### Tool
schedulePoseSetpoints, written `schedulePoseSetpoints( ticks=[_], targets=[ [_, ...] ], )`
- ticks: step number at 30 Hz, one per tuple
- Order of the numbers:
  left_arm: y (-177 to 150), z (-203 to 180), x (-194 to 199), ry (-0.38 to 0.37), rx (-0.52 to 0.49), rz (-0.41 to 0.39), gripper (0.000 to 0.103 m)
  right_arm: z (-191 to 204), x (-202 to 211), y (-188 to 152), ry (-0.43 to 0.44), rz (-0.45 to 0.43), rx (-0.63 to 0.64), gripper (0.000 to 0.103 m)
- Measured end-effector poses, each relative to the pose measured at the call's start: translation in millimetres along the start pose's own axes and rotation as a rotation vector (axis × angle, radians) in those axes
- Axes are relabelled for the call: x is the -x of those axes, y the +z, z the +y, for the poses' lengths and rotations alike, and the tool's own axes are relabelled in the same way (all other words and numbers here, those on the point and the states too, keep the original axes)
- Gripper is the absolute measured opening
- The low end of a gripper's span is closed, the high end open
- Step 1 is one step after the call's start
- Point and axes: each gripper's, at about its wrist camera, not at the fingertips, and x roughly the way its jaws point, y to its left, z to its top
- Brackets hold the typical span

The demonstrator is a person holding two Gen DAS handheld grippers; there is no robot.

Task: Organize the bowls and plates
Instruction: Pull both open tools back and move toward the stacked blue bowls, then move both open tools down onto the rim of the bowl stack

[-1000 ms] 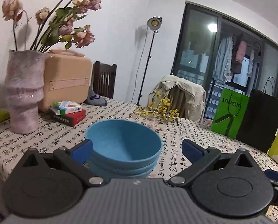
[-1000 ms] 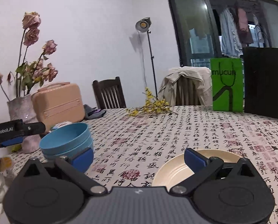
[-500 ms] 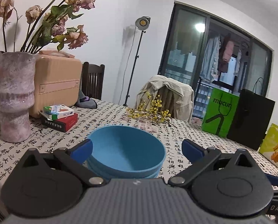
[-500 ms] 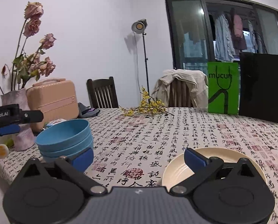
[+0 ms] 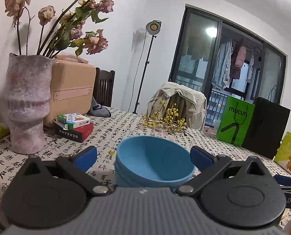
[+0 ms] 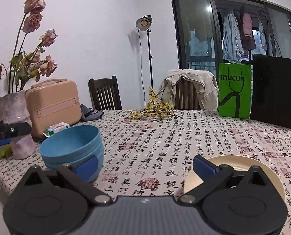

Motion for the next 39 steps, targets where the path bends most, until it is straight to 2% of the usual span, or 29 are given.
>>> schedulePoseSetpoints(
  ticks=[9,13,22,31,39],
  targets=[
    [8.2,24.5,-1.7,0.014,0.016,-0.021,0.103,6.8,-13.7,9.4,0.012,-0.006,-0.017,0.103],
    [9.4,38.8,-6.8,0.025,0.011,-0.011,0.103,10.8,-24.7,13.9,0.020,-0.002,-0.033,0.103],
    [14.2,61.2,-39.6,-0.017,0.039,0.041,0.103,34.7,-62.3,35.8,0.058,0.039,0.000,0.103],
    [27.3,69.2,-77.1,-0.065,0.033,0.109,0.103,58.4,-111.9,53.5,0.120,0.151,0.018,0.103],
    [34.9,71.9,-114.7,-0.122,0.052,0.242,0.103,68.9,-153.9,58.6,0.149,0.303,0.000,0.103]
  ],
)
